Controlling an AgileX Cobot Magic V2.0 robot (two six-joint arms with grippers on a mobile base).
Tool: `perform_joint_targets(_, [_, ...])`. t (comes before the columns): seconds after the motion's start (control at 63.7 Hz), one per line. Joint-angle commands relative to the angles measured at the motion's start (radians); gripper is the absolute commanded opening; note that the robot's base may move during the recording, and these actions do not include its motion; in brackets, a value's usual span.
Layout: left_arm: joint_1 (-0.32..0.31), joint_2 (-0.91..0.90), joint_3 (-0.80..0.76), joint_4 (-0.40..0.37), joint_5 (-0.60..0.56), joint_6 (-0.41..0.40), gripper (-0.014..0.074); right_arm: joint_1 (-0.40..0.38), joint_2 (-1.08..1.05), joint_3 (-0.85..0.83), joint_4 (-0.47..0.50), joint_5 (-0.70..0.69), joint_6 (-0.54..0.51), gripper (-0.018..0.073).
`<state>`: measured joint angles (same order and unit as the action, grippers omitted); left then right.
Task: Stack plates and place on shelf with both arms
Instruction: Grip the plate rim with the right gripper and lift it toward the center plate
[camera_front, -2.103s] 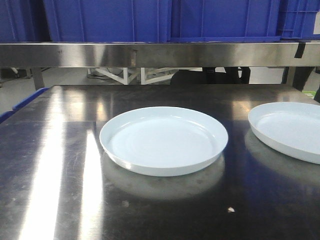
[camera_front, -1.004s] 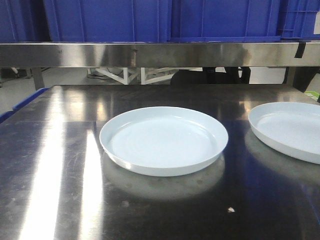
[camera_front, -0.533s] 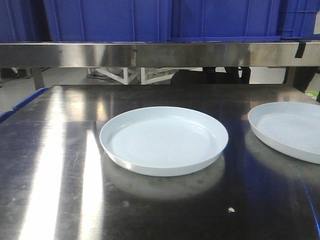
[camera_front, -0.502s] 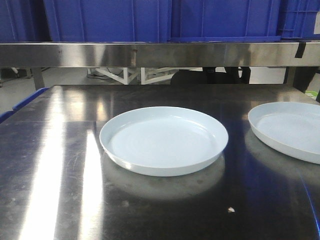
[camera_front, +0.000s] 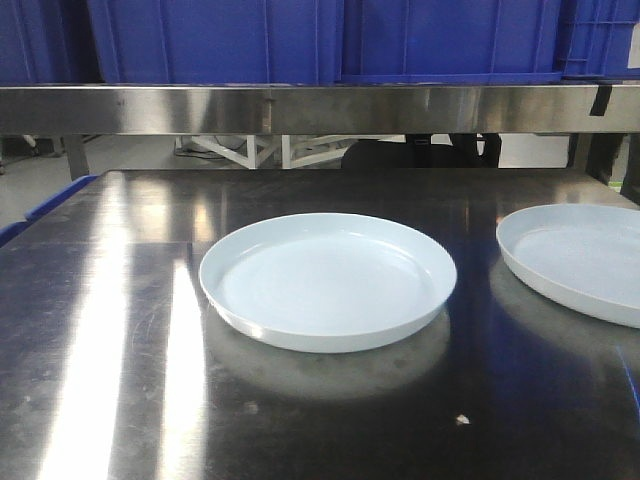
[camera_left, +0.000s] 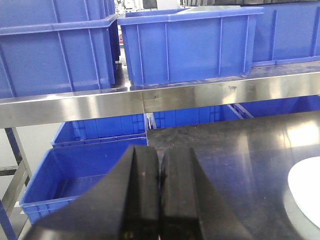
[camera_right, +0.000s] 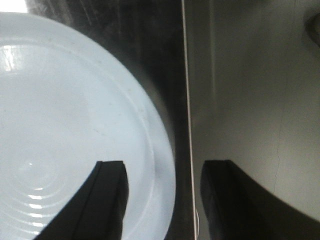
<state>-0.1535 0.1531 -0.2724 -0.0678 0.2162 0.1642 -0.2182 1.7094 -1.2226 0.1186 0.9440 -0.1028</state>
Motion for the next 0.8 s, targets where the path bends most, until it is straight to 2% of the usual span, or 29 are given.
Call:
perform_joint_targets(0.0, [-0.001, 0.009, -0.028, -0.003, -0.077, -0.01, 0.008, -0.004, -0.031, -0.035, 0.009, -0.025, -0.021, 0.0456])
perform_joint_targets(0.486, [-0.001, 0.009, -0.028, -0.003, -0.077, -0.01, 0.008, -0.003, 0.023, -0.035, 0.009, -0.024, -0.021, 0.0451])
perform_joint_targets(0.785, [-0.001, 0.009, -0.028, -0.003, -0.077, -0.01, 0.008, -0.003, 0.033, -0.035, 0.034, -0.014, -0.021, 0.0284])
